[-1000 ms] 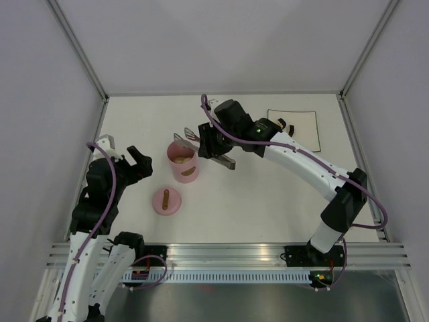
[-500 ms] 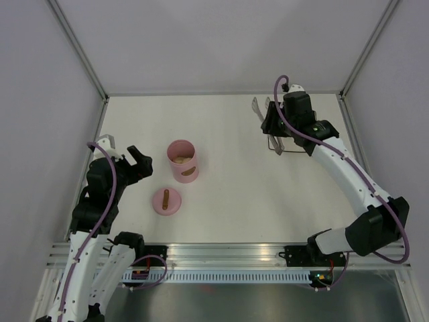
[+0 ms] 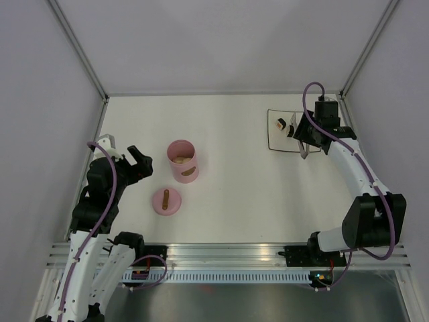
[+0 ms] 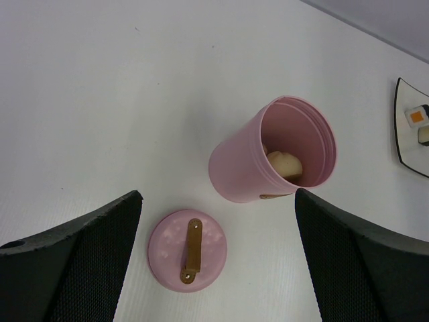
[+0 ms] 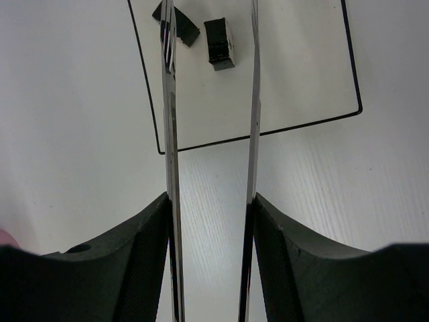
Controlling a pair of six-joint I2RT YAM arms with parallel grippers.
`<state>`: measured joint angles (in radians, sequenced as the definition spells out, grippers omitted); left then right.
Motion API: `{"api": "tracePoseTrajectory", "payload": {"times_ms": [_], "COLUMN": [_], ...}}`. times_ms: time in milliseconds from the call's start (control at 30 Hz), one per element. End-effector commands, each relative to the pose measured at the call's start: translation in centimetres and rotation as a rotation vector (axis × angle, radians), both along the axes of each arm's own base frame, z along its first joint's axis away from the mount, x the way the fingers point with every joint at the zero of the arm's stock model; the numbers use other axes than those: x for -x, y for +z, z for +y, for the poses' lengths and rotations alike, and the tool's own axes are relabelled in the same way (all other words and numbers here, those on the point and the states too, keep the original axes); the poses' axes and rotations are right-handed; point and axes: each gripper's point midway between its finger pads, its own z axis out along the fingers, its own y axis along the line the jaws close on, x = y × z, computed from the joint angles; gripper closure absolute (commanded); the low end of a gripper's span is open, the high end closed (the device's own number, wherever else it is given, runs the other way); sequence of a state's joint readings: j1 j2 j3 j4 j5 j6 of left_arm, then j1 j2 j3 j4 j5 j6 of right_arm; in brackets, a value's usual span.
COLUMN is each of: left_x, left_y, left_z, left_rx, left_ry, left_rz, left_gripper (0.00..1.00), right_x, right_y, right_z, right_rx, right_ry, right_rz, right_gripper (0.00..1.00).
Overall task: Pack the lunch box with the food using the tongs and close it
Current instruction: Pick up the fake food from the plate.
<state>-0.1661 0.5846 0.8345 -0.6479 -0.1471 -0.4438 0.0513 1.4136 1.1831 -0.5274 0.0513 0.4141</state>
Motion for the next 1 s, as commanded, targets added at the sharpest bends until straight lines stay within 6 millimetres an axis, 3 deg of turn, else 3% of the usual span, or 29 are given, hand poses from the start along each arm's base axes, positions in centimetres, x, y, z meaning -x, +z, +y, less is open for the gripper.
{"api": "tracePoseTrajectory", "payload": {"times_ms": [0, 267, 667, 867, 967], "left_x": [-0.4, -0.5, -0.6, -0.7, -0.8], "left_y": [0.6, 0.5, 0.3, 0.1, 0.0], "left_z": [-0.2, -0.2, -0.3, -0.3, -0.3], "left_rx": [-0.020, -0.020, -0.022, -0.024, -0.027], "left_ry": [-0.021, -0.024, -0.029, -0.027, -0.025], "left_rz": [-0.029, -0.023, -0.016, -0.004, -0.002], "left_gripper": [0.00, 0.00, 0.00, 0.00, 0.00], "right_x": [-0.9, -1.0, -2.2, -3.0, -3.4], "right_y": [-0.4, -3.4, -5.3, -6.5, -6.5], "right_z": [0.3, 0.4, -0.4, -0.4, -0.4], "right_rx": [-0.008, -0.005, 0.041, 0.037, 0.040], "right_ry": [0.033, 0.039, 0.020, 0.015, 0.016], "right_rz": [-0.014, 0.047, 0.079, 0.086, 0.091], "right_gripper": [0.43, 0.43, 0.44, 0.53, 0.65]}}
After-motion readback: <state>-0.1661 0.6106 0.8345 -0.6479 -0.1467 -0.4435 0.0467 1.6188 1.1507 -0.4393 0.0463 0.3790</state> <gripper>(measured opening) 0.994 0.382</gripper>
